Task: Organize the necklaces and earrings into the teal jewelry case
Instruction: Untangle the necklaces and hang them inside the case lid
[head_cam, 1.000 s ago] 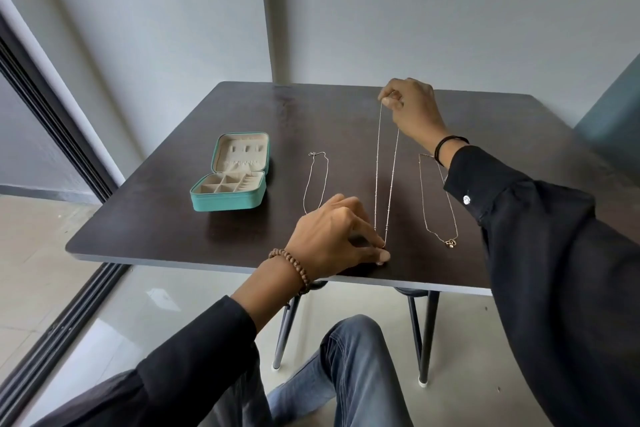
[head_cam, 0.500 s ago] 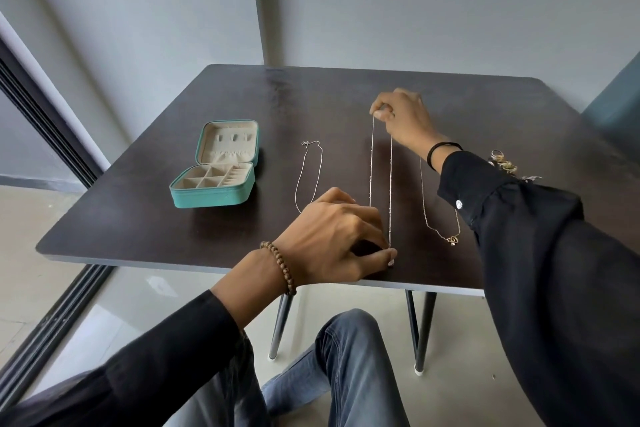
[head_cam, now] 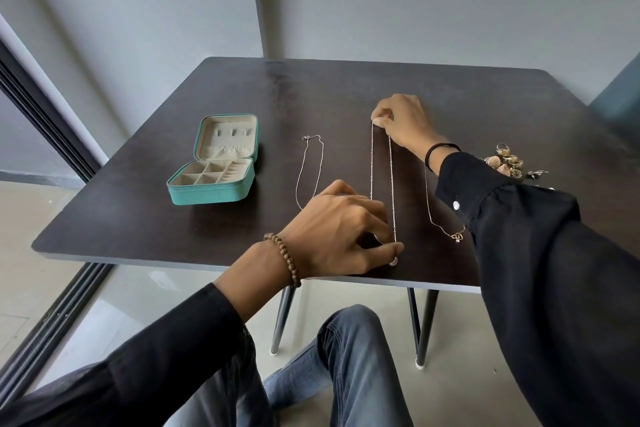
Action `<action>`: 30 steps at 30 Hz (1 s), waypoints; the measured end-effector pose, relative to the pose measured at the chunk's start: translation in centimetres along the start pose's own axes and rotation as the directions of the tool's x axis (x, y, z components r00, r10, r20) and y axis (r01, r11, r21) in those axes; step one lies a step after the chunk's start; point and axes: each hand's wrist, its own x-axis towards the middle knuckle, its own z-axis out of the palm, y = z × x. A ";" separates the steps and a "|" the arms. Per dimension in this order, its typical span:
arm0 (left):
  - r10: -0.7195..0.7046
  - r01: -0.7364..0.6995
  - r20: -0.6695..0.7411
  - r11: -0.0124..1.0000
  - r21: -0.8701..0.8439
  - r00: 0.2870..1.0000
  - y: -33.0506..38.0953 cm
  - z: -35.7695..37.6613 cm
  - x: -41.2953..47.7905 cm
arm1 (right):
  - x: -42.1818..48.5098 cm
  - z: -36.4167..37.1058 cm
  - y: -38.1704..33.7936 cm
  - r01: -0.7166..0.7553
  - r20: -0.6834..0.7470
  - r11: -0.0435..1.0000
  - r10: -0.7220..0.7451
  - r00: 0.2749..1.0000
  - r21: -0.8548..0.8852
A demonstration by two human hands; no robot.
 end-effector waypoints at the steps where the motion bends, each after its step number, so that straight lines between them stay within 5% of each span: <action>1: -0.005 0.005 0.005 1.000 -0.013 1.000 0.0 0.0 0.1 | 0.0 0.0 0.0 0.003 0.000 1.000 -0.003 1.000 -0.016; 12: -0.013 0.009 -0.058 0.998 -0.067 0.998 -0.2 -0.2 -0.6 | -0.6 -0.2 -2.3 0.073 -0.009 0.997 -0.074 0.997 -0.028; 23: -0.386 0.388 -0.269 0.920 -0.049 0.882 -4.4 -0.3 -5.4 | -0.6 2.0 -8.6 0.229 0.224 0.973 -0.228 0.948 0.022; 30: -0.424 0.402 -0.291 0.906 -0.135 0.858 -5.3 0.5 -6.3 | 0.1 2.3 -10.6 0.167 0.265 0.978 -0.130 0.955 -0.123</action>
